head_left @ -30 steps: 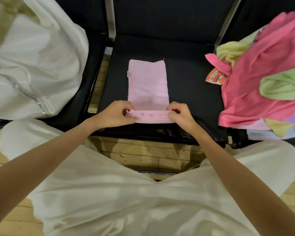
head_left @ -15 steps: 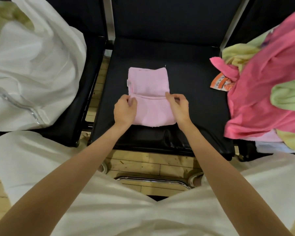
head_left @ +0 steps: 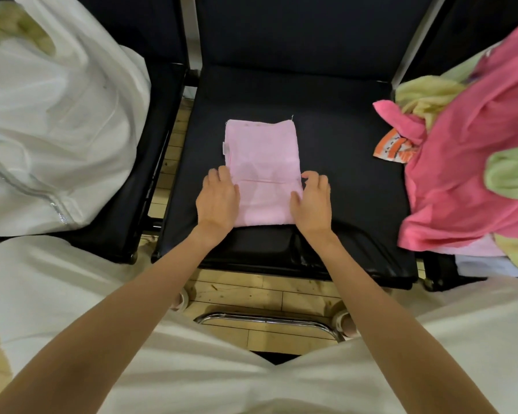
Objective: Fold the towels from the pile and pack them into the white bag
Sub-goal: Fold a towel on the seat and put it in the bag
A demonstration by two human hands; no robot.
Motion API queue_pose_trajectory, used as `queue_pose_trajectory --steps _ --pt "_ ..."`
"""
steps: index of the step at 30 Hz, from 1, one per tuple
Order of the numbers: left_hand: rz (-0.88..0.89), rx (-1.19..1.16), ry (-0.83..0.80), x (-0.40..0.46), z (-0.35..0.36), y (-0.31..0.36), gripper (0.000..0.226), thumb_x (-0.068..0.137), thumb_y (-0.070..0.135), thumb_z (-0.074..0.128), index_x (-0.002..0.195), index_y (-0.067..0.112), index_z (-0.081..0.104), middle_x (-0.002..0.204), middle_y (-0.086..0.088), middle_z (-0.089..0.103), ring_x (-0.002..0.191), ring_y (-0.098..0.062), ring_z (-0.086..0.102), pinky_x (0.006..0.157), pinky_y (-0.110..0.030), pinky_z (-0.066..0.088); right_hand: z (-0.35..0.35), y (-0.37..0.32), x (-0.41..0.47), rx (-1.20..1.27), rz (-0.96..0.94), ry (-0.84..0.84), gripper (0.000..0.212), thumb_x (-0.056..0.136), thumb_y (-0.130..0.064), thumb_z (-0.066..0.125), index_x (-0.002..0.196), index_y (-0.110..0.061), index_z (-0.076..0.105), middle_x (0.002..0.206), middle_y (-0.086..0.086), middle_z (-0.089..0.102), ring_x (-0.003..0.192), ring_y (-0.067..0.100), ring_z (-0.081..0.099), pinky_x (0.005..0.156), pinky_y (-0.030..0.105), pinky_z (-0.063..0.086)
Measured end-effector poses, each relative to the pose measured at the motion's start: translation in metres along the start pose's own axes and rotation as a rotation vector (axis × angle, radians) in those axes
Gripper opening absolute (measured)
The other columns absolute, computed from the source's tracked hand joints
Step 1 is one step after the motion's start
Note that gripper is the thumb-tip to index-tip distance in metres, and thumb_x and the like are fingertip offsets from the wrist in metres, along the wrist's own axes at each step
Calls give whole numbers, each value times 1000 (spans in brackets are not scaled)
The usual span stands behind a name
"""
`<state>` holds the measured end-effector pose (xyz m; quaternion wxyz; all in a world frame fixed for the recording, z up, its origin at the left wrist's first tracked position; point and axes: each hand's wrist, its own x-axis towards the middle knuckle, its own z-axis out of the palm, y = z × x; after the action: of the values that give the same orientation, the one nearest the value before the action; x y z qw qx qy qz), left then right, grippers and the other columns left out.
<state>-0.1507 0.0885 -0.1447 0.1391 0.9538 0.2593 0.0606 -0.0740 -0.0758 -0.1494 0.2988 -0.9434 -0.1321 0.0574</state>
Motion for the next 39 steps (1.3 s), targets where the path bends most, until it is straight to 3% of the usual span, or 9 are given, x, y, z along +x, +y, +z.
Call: queue_pose_trajectory --steps 4,8,12,15,20,26,30,35,39 --pt "437 -45 -10 -5 -20 -19 23 86 14 63 107 6 62 114 -10 57 100 -27 55 83 -39 49 -18 13 -10 -118 -438 -102 32 84 6 52 113 -3 62 120 11 59 110 29 54 94 38 44" --pt "597 -118 -364 -18 -31 -31 39 88 19 62 125 6 61 132 -8 58 124 -22 51 107 -32 38 -35 22 -18 -139 -430 -443 47 87 -8 56 133 -7 52 143 9 48 130 24 46 109 36 36" --pt "449 -107 -500 -20 -34 -27 55 87 9 60 140 12 47 147 -3 44 137 -18 37 112 -24 24 -42 18 -16 -184 -284 -490 59 81 -14 60 139 -15 47 146 2 44 132 21 43 109 34 33" --pt "401 -89 -462 -17 -33 -21 51 85 11 63 134 14 54 139 -3 53 127 -21 49 109 -30 33 -39 12 -10 -162 -228 -435 43 80 -12 58 122 -16 61 119 6 63 106 28 58 85 36 48" --pt "409 -161 -357 -17 -45 -15 9 79 10 62 74 7 70 66 -5 65 61 -21 57 61 -35 45 -41 6 -6 -161 -214 -374 16 79 -12 54 66 -3 55 64 11 52 57 22 44 46 27 28" --pt "278 -424 -329 -29 -78 -9 10 75 9 63 65 6 66 59 -4 61 53 -9 49 53 -16 35 -64 5 -20 397 8 -368 25 75 -15 57 58 -7 39 58 0 36 58 12 33 55 29 25" --pt "106 -651 -280 -32 -83 -3 5 80 9 66 78 8 71 73 -6 67 66 -11 59 60 -19 45 -60 9 -16 784 411 -347 45 72 -34 62 108 -8 64 109 7 65 99 20 62 83 36 51" --pt "-319 -875 -142 -15 -66 10 17 86 17 66 103 14 62 97 2 64 91 -11 61 81 -31 54 -51 -2 -6 846 511 -266 22 86 -42 59 101 -26 64 107 -1 68 101 17 63 90 37 50" --pt "-584 -987 -163 -5 -52 14 40 88 19 63 126 10 52 116 -3 58 104 -15 55 91 -35 50 -45 -6 0 721 391 -284 25 85 -25 61 107 -13 60 108 2 63 100 17 58 81 31 49"
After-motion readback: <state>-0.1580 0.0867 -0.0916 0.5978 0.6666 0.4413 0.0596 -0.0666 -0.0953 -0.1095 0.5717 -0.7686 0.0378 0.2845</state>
